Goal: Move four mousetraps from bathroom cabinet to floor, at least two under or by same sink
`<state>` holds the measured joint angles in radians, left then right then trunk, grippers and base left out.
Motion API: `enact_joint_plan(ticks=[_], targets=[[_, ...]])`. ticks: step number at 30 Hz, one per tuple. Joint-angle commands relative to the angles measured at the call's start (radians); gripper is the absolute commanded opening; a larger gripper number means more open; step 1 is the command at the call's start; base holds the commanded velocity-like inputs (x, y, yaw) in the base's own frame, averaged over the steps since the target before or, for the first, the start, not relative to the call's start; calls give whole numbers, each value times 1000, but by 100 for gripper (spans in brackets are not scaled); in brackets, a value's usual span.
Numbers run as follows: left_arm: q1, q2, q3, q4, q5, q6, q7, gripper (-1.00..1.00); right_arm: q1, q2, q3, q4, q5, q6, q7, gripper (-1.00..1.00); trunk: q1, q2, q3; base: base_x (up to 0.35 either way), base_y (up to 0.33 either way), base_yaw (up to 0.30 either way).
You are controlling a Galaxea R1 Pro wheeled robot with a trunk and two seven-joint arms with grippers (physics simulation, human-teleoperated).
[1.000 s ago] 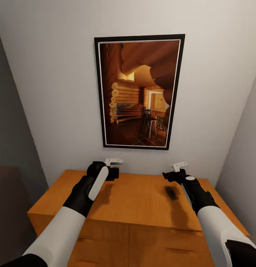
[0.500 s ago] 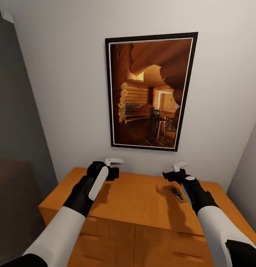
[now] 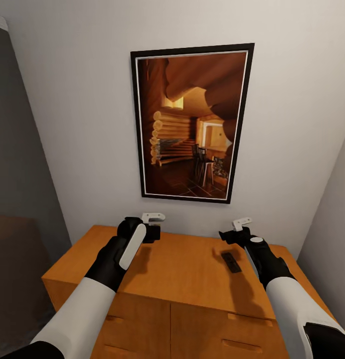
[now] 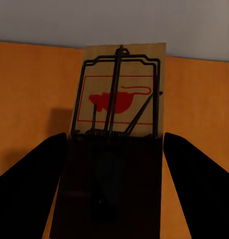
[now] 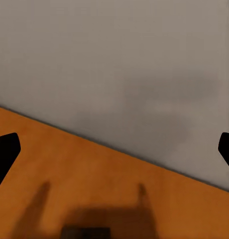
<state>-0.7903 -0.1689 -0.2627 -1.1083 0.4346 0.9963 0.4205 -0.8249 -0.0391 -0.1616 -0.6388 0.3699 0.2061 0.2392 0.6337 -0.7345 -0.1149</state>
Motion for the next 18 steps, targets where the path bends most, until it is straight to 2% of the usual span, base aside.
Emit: enact_joint_plan(ticks=[1,18], targets=[[-1,0,-1,-1,10,2,11,-100,-1,1,-5,-2,10,3,9,100,0,-1,-2,0,-6,0],[-1,0,-1,-1,10,2,11,-100,0,1,-6,-2,8,-1,11,100,0,-1,-2,0,-7,0]])
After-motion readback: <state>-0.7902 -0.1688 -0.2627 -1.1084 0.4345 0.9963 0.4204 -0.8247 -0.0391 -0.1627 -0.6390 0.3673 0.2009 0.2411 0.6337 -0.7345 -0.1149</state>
